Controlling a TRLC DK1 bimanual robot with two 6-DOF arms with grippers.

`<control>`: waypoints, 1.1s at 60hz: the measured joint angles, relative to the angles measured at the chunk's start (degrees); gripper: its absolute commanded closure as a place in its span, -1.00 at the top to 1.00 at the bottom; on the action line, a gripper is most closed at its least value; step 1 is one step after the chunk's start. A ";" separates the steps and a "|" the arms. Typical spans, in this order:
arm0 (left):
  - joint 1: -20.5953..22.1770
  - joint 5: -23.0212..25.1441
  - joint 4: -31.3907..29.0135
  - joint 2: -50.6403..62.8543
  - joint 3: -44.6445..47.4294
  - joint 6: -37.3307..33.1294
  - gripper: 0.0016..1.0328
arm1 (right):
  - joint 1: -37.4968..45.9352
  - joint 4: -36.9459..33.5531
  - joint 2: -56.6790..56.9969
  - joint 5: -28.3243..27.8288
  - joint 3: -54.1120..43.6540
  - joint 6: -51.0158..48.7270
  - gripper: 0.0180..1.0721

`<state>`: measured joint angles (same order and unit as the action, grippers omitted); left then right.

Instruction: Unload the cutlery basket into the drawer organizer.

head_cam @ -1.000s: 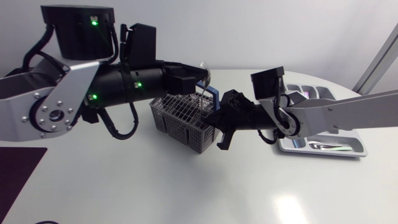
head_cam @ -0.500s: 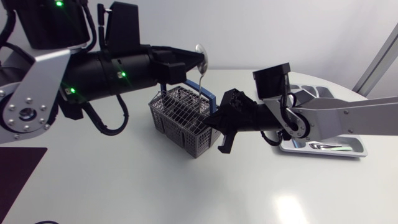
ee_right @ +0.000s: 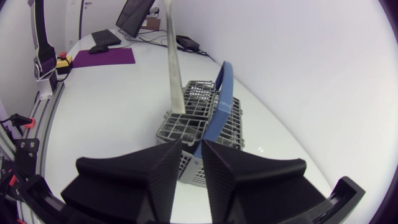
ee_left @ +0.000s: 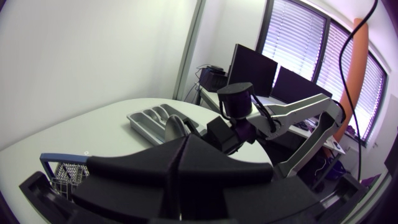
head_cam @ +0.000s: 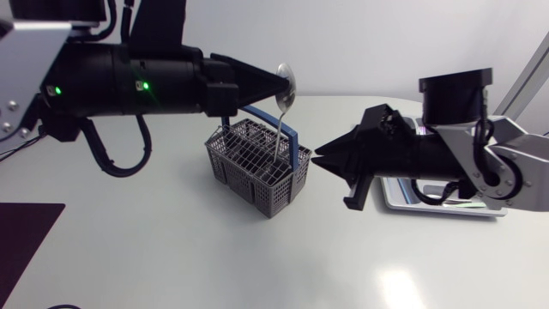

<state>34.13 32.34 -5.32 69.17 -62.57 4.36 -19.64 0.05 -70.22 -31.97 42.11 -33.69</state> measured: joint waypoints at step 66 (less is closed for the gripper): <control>3.52 24.50 -20.44 21.62 -20.44 -13.64 -0.80 | 3.15 -19.65 17.09 -8.70 -1.40 -0.81 0.00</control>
<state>37.65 56.84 -25.76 90.78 -83.00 -9.28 -16.49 -19.59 -53.12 -40.66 40.71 -34.50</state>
